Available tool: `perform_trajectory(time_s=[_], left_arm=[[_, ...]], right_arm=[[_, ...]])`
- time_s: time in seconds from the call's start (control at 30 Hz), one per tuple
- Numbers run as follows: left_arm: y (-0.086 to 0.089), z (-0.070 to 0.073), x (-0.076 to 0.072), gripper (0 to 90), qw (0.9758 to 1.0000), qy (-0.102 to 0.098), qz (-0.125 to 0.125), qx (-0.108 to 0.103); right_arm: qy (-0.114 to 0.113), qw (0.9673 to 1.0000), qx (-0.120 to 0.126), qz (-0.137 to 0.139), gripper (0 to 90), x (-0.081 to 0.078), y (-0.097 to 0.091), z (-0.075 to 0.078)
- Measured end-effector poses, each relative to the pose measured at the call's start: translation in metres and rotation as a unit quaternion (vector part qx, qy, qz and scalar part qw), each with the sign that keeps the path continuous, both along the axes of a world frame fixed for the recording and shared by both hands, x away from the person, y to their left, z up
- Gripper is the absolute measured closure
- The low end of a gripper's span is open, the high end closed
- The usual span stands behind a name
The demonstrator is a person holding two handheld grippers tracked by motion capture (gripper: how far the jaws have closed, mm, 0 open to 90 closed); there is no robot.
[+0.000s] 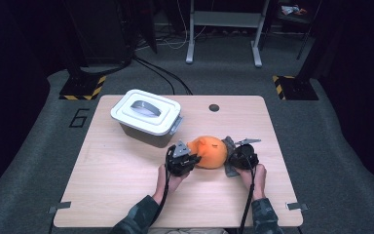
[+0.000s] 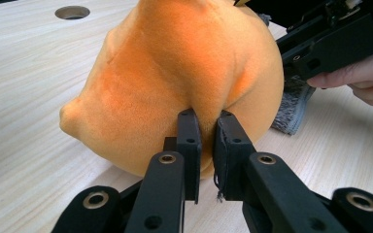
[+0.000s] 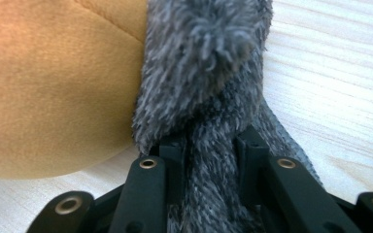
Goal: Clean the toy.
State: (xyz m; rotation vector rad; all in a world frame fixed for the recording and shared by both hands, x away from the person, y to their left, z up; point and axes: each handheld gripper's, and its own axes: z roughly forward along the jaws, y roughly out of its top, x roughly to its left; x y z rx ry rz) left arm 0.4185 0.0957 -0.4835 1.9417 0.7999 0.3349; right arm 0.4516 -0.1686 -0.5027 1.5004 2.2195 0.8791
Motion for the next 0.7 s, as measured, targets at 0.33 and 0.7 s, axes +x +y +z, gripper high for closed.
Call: perform_trajectory(time_s=[0.33,0.7], left_arm=[[0.002,0.001,-0.002,81.8,1.0000,0.004,0.004,-0.005],[0.001,0.002,-0.002,81.8,1.0000,-0.005,-0.002,0.005]], right_arm=[[-0.048,0.9987,0.005,-0.016,72.5,-0.019,-0.011,0.029],[-0.136,0.9887,0.011,0.063,71.7,-0.046,0.037,0.092]])
